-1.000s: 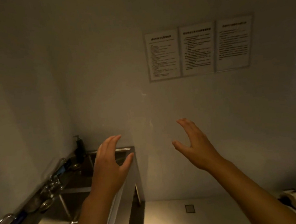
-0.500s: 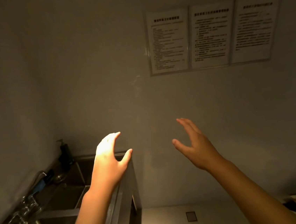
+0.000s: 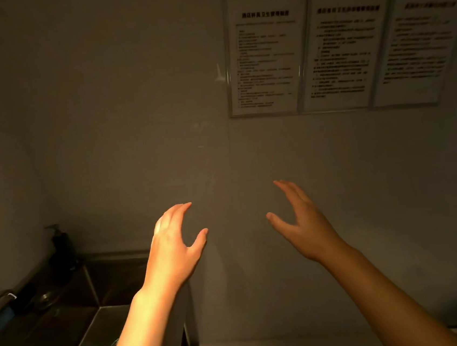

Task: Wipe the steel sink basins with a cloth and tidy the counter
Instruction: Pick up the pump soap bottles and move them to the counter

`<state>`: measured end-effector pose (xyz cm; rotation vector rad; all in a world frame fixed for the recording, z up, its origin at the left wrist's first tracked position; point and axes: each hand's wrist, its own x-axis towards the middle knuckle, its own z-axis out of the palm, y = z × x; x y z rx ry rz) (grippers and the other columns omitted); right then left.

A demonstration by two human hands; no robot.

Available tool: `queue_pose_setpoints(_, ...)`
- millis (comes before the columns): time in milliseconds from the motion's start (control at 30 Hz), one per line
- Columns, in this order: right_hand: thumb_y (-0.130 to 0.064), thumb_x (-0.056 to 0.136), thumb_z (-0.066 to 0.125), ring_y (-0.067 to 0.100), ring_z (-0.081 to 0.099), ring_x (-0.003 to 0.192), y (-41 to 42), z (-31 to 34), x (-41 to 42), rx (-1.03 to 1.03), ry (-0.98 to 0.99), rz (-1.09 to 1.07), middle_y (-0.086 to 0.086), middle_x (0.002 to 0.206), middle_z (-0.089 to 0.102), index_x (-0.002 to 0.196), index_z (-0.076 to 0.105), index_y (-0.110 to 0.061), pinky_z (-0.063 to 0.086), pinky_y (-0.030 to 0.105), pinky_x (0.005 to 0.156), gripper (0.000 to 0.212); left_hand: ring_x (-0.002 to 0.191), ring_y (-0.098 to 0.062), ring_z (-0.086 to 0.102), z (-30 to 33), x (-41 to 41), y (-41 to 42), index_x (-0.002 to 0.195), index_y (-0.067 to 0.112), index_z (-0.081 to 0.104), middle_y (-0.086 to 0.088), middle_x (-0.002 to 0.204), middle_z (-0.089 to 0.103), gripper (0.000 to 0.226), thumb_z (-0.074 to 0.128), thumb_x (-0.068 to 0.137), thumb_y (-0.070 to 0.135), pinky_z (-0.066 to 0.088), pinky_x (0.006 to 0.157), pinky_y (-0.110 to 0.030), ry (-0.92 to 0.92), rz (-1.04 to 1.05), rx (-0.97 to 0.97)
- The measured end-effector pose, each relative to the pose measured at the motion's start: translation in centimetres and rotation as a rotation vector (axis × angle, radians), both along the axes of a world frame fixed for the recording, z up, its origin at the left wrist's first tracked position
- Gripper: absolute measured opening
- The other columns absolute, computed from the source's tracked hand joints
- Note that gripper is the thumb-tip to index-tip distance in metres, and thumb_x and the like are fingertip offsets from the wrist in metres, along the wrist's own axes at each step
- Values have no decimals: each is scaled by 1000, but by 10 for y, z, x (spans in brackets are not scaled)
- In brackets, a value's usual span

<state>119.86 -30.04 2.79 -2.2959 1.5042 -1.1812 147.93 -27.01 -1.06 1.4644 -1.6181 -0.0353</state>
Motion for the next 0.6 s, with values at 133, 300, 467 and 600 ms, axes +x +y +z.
queue_pose_setpoints(133,-39,94,67,11,24,152,-56,-16,-11,9,2,48,-3,164,30,156,35,-24,24,40,124,72,143,-13,39,-8,-13,-46,148,26,48,9,149,50,61,72,93,37,34,117,-33,8,34,18)
queue_pose_setpoints(300,-46,94,63,8,21,152,-144,-28,-39,45,-24,146,-8,165,25,158,30,-29,21,36,126,74,142,-16,42,-16,-42,-109,148,22,50,4,148,51,60,71,94,36,30,115,-27,-27,116,34)
queue_pose_setpoints(467,-61,89,52,7,25,150,-224,-23,-62,69,-44,256,-13,164,25,158,25,-37,25,40,124,78,144,-16,40,-16,-72,-163,150,23,48,3,151,49,60,69,96,38,29,118,-28,-49,188,61)
queue_pose_setpoints(600,-63,91,52,8,25,150,-271,-26,-59,93,-60,354,-13,164,25,158,25,-38,27,42,124,77,144,-17,39,-18,-73,-179,150,25,47,3,152,48,59,66,96,41,29,118,-31,-52,291,84)
